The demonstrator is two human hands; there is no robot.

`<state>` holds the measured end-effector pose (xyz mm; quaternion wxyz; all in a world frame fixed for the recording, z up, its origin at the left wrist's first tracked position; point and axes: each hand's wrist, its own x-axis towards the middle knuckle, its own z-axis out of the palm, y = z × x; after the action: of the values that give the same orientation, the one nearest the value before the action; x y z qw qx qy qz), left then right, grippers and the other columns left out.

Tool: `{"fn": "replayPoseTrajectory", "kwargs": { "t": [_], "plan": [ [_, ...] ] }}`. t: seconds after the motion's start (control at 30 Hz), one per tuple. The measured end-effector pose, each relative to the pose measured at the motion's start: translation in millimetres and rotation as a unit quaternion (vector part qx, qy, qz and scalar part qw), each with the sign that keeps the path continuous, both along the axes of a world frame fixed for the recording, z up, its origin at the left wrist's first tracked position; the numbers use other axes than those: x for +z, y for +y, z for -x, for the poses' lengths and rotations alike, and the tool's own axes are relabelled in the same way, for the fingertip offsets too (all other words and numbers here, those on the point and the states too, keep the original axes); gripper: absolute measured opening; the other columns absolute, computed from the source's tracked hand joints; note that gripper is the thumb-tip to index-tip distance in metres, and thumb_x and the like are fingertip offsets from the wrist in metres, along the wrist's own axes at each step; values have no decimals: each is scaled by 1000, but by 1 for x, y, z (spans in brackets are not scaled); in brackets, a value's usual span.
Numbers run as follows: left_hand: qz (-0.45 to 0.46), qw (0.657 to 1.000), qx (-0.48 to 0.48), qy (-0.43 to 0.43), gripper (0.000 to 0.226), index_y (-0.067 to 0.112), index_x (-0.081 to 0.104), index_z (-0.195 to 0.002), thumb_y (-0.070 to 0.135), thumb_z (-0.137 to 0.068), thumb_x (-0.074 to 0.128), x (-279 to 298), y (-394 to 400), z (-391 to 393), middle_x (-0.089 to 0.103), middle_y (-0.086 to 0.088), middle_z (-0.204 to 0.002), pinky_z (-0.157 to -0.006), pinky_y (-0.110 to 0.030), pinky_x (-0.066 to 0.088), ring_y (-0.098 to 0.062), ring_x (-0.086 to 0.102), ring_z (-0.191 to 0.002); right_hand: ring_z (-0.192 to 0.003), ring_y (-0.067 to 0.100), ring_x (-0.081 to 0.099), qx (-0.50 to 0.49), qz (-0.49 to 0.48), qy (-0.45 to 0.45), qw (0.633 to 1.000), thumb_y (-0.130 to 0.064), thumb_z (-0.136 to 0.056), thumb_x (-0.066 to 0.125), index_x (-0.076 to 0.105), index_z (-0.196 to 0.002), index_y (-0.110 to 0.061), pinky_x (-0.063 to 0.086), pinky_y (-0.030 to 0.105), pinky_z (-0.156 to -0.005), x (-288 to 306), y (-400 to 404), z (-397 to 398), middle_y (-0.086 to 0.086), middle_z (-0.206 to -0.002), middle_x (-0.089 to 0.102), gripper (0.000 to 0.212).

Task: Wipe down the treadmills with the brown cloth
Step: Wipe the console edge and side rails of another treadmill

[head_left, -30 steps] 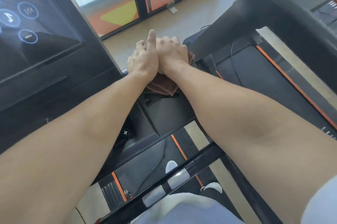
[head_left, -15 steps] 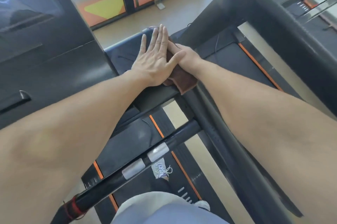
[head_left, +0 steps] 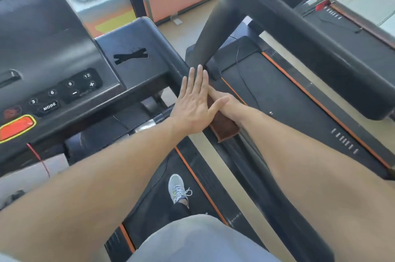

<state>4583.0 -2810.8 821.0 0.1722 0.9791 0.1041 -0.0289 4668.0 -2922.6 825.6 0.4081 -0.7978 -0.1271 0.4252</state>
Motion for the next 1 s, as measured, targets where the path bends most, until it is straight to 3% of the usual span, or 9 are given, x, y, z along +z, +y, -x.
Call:
{"fn": "replayPoseTrajectory", "kwargs": {
  "t": [0.1, 0.23, 0.33, 0.4, 0.57, 0.63, 0.73, 0.83, 1.0],
  "plan": [
    [45, 998, 29, -16, 102, 8, -21, -159, 80, -90, 3, -9, -47, 34, -32, -7, -165, -124, -39, -19, -17, -35, -150, -130, 18, 57, 45, -2, -60, 997, -71, -97, 45, 61, -141, -34, 41, 24, -90, 2, -40, 24, -14, -131, 63, 60],
    [105, 992, 54, -35, 106, 7, -25, -156, 82, -88, 6, -26, -105, 79, -35, -8, -163, -124, -41, -19, -14, -36, -149, -129, 9, 48, 58, 7, -116, 992, -68, -99, 46, 34, -158, -38, 34, 29, -98, -1, -89, 56, -13, -148, 50, 67],
    [196, 976, 67, -65, 100, 10, -28, -155, 79, -92, 8, -36, -148, 108, -38, -2, -162, -125, -40, -18, -9, -34, -149, -146, 19, 40, 69, 44, -176, 981, -69, -97, 47, 19, -163, -35, 34, 36, -110, -5, -124, 81, -6, -164, 35, 79],
    [257, 960, 79, -78, 97, 13, -29, -154, 79, -92, 7, -40, -173, 124, -38, 1, -162, -125, -39, -18, -7, -33, -149, -147, 23, 39, 72, 72, -209, 972, -63, -101, 46, 13, -164, -34, 34, 41, -109, -2, -145, 99, -1, -166, 31, 77],
    [315, 939, 89, -104, 95, 18, -19, -159, 81, -93, 5, -57, -218, 163, -25, 7, -168, -127, -42, -11, -7, -21, -154, -152, 25, 27, 122, 130, -313, 933, -53, -105, 44, -4, -164, -33, 35, 49, -115, 0, -184, 144, -3, -173, 8, 79],
    [332, 931, 97, -114, 92, 23, -11, -161, 81, -94, 10, -64, -221, 176, -14, 11, -170, -128, -38, -9, -7, -14, -156, -153, 25, 25, 111, 116, -274, 948, -50, -100, 59, -2, -165, -34, 32, 47, -118, 2, -192, 142, -4, -172, 11, 90],
    [320, 929, 130, -132, 82, 22, 6, -164, 71, -100, 22, -71, -204, 180, 5, 14, -171, -129, -38, 1, -5, -1, -157, -146, 26, 38, 41, 124, -185, 974, -57, -73, 85, 13, -164, -34, 38, 44, -112, 7, -190, 125, -1, -160, 39, 119],
    [320, 920, 190, -123, 75, 26, 23, -162, 67, -100, 28, -62, -174, 160, 22, 14, -168, -128, -35, 12, 1, 12, -154, -130, 25, 55, 14, 193, -230, 954, -75, -62, 75, 34, -150, -38, 49, 47, -100, 2, -170, 129, -7, -142, 57, 104],
    [374, 872, 293, -120, 70, 30, 43, -150, 70, -94, 29, -47, -141, 121, 48, 15, -149, -118, -39, 36, -2, 43, -138, -118, 25, 65, 5, 203, -312, 928, -85, -69, 60, 35, -149, -28, 54, 48, -94, -3, -132, 122, -5, -137, 59, 102]
  ]
}}
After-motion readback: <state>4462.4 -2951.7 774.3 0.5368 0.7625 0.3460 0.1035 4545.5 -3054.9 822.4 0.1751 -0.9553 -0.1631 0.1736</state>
